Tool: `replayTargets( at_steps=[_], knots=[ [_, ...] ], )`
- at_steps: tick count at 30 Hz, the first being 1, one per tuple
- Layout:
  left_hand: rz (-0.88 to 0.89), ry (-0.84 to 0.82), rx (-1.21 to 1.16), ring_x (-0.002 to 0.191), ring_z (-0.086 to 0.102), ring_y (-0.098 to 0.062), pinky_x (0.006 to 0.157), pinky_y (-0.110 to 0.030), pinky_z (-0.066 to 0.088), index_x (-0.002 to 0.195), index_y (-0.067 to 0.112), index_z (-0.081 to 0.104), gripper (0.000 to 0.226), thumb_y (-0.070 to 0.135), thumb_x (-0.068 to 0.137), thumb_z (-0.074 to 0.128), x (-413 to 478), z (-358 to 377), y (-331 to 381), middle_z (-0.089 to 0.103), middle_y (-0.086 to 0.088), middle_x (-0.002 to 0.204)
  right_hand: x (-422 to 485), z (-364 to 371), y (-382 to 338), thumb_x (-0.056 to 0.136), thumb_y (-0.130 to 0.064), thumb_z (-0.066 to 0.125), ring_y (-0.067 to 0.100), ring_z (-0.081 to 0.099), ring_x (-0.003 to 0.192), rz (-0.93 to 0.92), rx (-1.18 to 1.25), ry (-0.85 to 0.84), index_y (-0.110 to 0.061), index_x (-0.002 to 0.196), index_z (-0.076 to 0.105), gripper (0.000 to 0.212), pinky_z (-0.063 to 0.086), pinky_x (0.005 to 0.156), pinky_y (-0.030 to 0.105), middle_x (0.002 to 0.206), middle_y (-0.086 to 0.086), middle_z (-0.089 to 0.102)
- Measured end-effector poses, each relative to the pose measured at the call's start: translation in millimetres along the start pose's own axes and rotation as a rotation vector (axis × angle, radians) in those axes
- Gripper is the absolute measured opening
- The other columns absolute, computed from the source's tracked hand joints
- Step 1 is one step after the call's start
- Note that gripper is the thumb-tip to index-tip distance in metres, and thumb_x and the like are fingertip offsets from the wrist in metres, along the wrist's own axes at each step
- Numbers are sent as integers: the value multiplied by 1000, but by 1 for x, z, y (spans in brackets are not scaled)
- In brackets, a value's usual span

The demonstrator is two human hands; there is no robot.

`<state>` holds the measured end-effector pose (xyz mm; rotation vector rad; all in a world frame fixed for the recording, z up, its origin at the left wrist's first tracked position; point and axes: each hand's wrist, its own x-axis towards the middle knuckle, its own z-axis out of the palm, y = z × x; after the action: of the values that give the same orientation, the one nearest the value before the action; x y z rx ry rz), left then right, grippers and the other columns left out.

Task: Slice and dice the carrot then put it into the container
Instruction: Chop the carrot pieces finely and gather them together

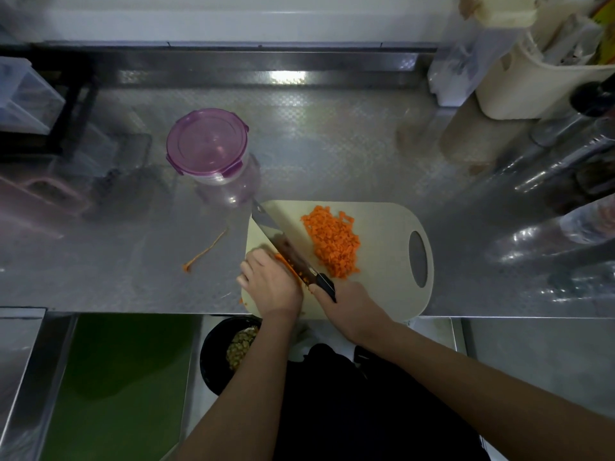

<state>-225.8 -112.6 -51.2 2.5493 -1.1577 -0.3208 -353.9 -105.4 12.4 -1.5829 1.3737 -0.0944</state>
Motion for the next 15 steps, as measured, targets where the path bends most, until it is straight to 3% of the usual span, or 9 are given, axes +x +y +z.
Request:
replayTargets(
  at_steps=[9,15],
  knots=[
    [23,-26,41,103,41,-33,88,-40,25,103,4,45,16,6,90,37,0,-2,0,50,-16,112,8,2,-14,98,-38,44,12,39,50,44,-69,-31,-17,63,37,42,30,47,27,59,1,41],
    [38,-31,73,99,43,-32,85,-40,28,100,7,44,16,5,85,49,0,-1,-1,50,-15,107,15,0,-19,98,-36,44,11,40,51,57,-82,-51,-16,63,37,41,28,45,21,60,1,42]
  ],
)
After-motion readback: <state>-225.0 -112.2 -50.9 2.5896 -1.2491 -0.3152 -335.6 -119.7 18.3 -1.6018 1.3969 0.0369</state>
